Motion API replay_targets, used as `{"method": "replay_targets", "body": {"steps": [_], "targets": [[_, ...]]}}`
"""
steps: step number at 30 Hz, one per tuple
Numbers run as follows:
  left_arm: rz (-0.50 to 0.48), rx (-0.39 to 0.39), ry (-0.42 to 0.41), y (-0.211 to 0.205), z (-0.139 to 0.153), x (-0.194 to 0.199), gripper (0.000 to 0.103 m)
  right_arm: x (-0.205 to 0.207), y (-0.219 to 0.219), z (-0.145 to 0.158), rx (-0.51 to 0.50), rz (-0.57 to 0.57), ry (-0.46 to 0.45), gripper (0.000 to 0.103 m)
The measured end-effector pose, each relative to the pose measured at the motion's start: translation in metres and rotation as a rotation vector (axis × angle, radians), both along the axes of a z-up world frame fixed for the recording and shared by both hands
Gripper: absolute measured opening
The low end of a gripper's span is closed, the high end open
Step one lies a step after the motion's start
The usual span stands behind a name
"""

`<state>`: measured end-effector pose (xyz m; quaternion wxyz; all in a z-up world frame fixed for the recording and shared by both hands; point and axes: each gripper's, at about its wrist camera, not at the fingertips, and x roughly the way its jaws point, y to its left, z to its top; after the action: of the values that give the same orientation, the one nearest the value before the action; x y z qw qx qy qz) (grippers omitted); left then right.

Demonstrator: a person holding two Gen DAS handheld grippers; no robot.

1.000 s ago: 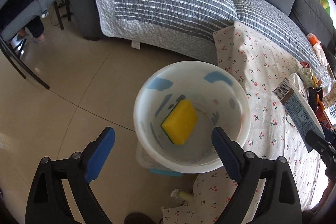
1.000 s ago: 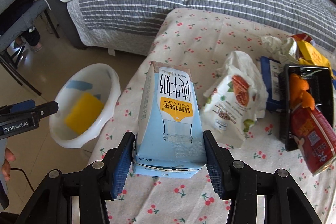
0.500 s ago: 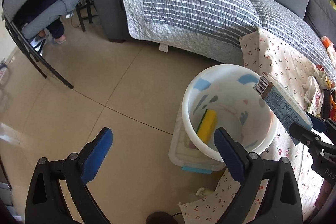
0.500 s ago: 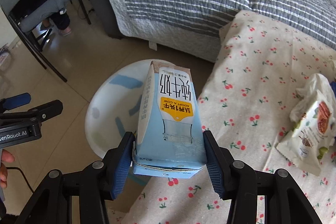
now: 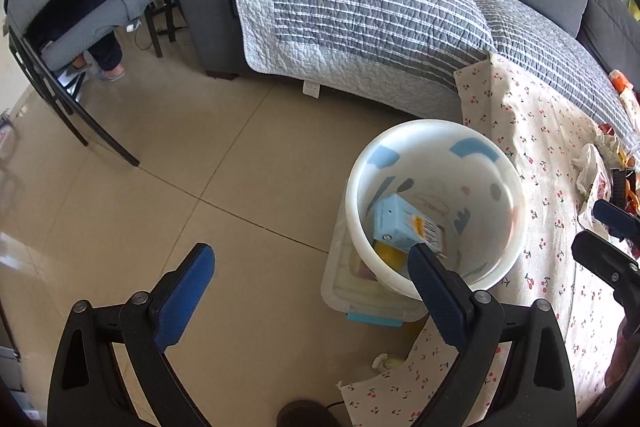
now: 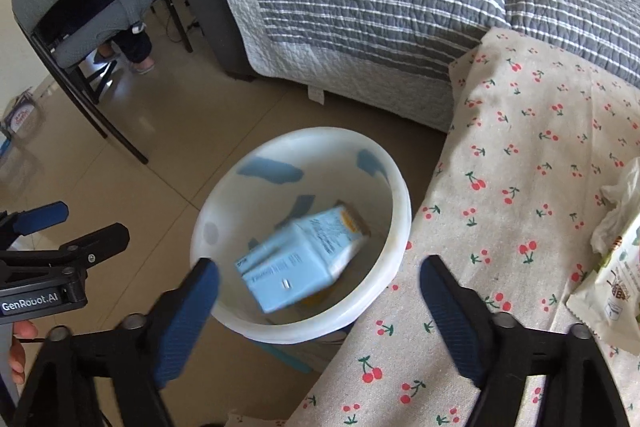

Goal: Collect trash
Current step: 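Open the right tool to drop the milk carton into the bin, then reach the left tool to the snack wrapper while right tool grasps the red can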

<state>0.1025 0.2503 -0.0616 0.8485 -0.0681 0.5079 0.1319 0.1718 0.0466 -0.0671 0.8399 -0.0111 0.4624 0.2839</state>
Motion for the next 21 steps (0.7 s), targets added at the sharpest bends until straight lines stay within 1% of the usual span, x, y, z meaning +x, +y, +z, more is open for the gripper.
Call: {"method": "replay_targets", "body": {"steps": [4, 8, 14, 16, 19, 21], "targets": [[0.000, -0.010, 0.005, -0.004, -0.001, 0.001, 0.099, -0.004, -0.011, 0.008, -0.039, -0.032, -0.020, 0.102], [-0.020, -0.015, 0.003, -0.013, 0.000, 0.002, 0.099, -0.009, -0.029, 0.019, -0.079, -0.061, -0.058, 0.103], [-0.082, 0.020, 0.011, -0.040, 0.001, 0.008, 0.099, -0.015, -0.070, 0.032, -0.120, -0.118, -0.102, 0.103], [-0.099, 0.030, 0.013, -0.051, 0.001, 0.011, 0.099, -0.016, -0.086, 0.036, -0.149, -0.138, -0.110, 0.103], [-0.123, 0.033, 0.020, -0.067, 0.000, 0.016, 0.099, -0.018, -0.113, 0.041, -0.179, -0.177, -0.114, 0.103], [-0.138, 0.032, 0.023, -0.079, 0.001, 0.020, 0.099, -0.018, -0.135, 0.043, -0.178, -0.213, -0.105, 0.103]]}}
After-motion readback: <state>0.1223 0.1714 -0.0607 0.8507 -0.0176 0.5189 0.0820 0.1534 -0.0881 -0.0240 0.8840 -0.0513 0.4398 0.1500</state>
